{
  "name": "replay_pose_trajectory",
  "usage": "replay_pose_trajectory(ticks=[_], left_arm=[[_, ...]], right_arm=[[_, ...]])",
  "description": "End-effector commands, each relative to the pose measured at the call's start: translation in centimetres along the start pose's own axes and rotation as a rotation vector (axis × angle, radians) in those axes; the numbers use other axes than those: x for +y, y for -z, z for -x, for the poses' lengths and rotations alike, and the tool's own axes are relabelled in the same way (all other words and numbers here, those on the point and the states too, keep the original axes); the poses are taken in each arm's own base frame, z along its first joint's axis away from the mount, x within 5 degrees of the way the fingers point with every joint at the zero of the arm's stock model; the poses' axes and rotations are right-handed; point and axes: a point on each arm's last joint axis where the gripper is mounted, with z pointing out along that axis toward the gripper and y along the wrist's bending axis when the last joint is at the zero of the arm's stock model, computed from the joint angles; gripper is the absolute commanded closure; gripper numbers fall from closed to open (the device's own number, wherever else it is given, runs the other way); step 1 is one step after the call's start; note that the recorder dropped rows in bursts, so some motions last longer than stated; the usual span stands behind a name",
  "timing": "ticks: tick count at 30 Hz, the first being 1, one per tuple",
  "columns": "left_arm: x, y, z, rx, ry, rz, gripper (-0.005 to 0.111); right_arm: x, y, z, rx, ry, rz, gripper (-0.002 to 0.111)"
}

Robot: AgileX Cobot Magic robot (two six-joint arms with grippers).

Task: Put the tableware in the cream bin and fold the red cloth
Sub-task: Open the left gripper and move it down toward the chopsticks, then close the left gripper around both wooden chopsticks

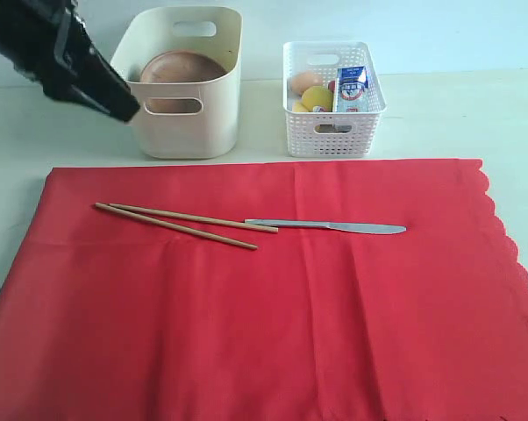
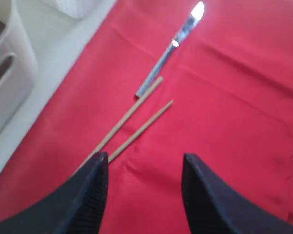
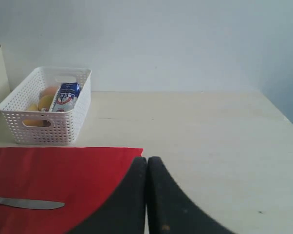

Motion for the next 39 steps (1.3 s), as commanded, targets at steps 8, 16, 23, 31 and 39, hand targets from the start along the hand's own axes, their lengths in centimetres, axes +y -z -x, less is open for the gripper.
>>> replay_pose_trajectory(ticks=[8, 16, 23, 31, 39], left_arm=[[-0.5, -6.6, -3.7, 0.139, -0.432, 0.121, 0.060], [1.2, -10.7, -5.8, 0.204, -0.372, 0.045, 0.060], [2.4, -12.4, -6.6, 0.216, -0.356, 0.089, 0.060], [3.2, -12.9, -6.9, 0.255, -0.447, 0.124, 0.060], [5.4, -12.3, -4.8, 0.325, -0.581, 0.106, 0.060]], right_arm=[[0.1, 0.0, 0.1, -0.008, -0.028, 0.007, 0.108], [0.1, 0.0, 0.1, -0.008, -0.028, 0.007, 0.108], [0.1, 0.0, 0.1, -0.008, -0.028, 0.007, 0.108], [0.1, 0.0, 0.1, -0.008, -0.028, 0.007, 0.108], [0.1, 0.0, 0.1, -0.012, -0.028, 0.007, 0.108]])
